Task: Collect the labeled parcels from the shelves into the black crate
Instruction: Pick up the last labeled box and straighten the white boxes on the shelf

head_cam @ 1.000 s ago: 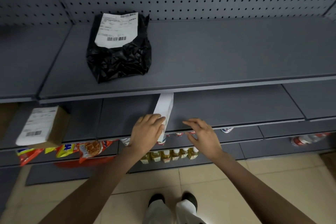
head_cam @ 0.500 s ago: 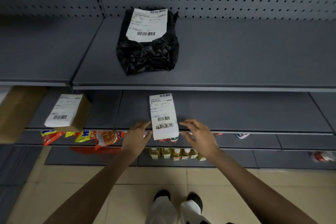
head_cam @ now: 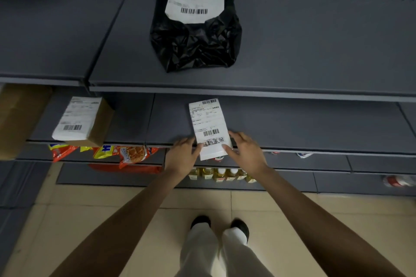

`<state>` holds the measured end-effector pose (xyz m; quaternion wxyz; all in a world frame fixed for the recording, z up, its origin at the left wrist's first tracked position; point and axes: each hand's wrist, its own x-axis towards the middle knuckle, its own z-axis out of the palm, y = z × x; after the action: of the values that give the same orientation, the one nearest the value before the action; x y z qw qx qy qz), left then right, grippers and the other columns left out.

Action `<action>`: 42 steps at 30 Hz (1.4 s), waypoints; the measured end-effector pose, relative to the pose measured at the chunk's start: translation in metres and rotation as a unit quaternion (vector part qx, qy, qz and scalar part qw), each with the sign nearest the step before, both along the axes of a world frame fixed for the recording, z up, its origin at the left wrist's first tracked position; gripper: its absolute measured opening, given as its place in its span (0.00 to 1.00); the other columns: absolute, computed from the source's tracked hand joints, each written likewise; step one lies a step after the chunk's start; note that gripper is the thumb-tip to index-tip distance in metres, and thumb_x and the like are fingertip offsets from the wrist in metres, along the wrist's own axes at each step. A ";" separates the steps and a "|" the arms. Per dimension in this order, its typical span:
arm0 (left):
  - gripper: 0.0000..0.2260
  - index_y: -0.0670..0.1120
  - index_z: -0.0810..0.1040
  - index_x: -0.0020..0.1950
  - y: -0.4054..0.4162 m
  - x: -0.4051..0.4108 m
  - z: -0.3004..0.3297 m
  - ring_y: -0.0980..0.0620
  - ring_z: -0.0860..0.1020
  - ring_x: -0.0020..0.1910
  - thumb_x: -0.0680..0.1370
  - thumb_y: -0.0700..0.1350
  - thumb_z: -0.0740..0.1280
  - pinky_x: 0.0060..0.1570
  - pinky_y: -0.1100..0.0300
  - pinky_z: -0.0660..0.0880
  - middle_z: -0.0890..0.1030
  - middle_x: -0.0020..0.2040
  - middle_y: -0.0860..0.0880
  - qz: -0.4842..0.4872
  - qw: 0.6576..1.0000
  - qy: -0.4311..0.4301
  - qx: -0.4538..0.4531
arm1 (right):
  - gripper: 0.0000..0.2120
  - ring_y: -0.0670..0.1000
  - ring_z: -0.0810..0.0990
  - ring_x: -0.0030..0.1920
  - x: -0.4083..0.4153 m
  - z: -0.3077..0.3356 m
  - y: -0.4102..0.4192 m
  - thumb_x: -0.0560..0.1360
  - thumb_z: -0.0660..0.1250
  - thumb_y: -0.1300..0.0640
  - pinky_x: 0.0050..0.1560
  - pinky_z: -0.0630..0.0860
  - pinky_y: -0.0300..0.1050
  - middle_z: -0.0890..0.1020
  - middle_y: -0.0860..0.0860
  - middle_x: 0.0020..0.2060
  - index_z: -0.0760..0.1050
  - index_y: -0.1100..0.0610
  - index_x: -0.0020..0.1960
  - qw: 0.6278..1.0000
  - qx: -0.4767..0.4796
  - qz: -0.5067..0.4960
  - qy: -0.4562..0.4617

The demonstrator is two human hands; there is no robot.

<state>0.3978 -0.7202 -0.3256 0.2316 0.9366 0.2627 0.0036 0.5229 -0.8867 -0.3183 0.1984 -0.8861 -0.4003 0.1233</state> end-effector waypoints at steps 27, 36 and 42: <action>0.10 0.47 0.78 0.53 0.046 -0.045 -0.010 0.49 0.78 0.48 0.78 0.51 0.62 0.41 0.58 0.73 0.80 0.48 0.49 -0.083 0.992 -0.060 0.078 | 0.22 0.52 0.80 0.47 -0.041 -0.022 0.024 0.79 0.50 0.39 0.43 0.73 0.45 0.82 0.52 0.46 0.68 0.55 0.60 0.955 0.017 -0.201 0.218; 0.08 0.48 0.78 0.51 0.049 -0.044 -0.004 0.50 0.78 0.45 0.76 0.50 0.65 0.38 0.60 0.71 0.80 0.46 0.50 -0.112 0.986 -0.069 0.104 | 0.23 0.47 0.81 0.38 -0.062 -0.019 0.012 0.79 0.52 0.41 0.32 0.77 0.39 0.82 0.51 0.45 0.66 0.58 0.62 0.948 0.085 -0.232 0.202; 0.09 0.48 0.78 0.51 0.029 -0.007 0.012 0.48 0.78 0.45 0.74 0.50 0.69 0.41 0.57 0.74 0.81 0.46 0.50 -0.161 0.975 -0.096 0.117 | 0.19 0.40 0.79 0.37 -0.058 0.002 -0.029 0.80 0.52 0.44 0.31 0.76 0.35 0.81 0.47 0.43 0.66 0.57 0.62 0.937 0.107 -0.274 0.187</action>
<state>0.3907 -0.6908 -0.3133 0.1420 0.9826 0.0825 0.0870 0.4652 -0.9161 -0.3162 0.3898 -0.8958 -0.1081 0.1842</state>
